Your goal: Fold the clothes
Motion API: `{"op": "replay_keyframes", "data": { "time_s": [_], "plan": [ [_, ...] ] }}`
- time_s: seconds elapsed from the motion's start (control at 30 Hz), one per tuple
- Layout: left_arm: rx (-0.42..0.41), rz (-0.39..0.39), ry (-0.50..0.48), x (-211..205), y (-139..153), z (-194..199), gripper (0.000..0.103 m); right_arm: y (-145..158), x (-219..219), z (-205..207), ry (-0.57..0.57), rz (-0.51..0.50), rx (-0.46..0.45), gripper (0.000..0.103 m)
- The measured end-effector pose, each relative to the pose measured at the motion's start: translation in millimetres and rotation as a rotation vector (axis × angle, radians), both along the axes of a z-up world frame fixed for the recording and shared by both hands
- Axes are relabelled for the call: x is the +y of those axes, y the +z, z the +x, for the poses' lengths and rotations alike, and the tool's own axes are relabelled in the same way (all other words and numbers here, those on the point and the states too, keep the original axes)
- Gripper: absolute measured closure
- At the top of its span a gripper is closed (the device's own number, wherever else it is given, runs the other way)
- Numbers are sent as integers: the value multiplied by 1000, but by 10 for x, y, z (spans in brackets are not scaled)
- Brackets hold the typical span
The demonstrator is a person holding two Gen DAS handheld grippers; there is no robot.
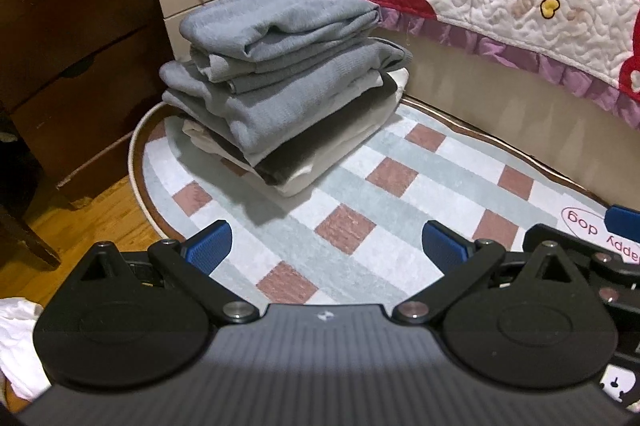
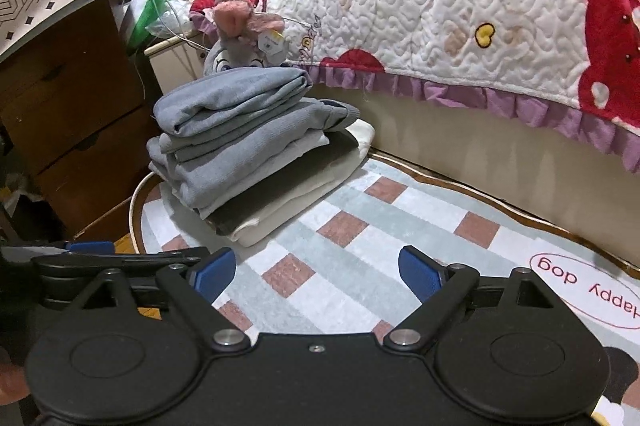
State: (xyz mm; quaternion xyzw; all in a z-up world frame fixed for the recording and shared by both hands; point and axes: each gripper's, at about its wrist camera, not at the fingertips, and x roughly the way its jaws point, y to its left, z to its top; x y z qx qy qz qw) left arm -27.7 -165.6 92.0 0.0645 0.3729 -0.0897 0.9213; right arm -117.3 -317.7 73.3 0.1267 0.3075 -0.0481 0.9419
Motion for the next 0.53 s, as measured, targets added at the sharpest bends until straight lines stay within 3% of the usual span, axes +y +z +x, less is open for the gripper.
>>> {"op": "replay_keyframes", "data": {
  "time_s": [0.53],
  "plan": [
    [-25, 4, 1, -3, 69, -74, 0, 61, 40, -87, -10, -29, -7, 12]
  ]
}}
